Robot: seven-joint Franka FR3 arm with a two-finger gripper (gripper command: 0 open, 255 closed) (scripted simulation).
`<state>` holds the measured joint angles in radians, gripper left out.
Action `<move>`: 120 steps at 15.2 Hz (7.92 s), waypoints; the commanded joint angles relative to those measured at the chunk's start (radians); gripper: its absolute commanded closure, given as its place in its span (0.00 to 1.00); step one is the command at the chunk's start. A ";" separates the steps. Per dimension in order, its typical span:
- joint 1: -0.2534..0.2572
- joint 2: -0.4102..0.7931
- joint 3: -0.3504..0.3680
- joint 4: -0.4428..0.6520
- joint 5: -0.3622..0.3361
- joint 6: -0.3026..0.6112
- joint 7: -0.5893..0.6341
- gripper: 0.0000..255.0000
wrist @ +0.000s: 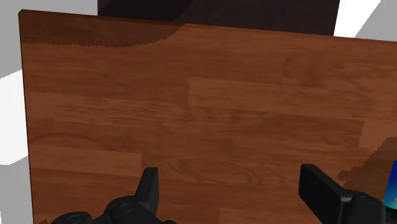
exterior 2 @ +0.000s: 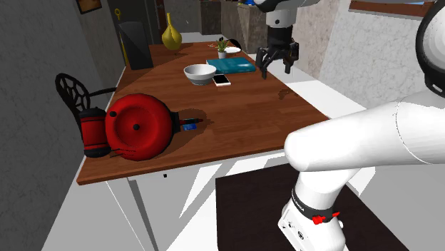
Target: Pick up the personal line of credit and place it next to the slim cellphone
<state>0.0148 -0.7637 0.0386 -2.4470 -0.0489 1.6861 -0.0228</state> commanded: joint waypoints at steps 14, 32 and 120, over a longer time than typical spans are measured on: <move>0.076 0.233 0.243 -0.041 0.124 0.332 0.301 0.00; 0.082 0.817 0.513 0.246 -0.146 0.648 0.821 0.00; -0.035 1.474 0.304 1.140 -0.282 0.415 0.427 0.00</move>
<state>-0.0204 0.7100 0.3428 -1.3066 -0.3309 2.1007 0.4040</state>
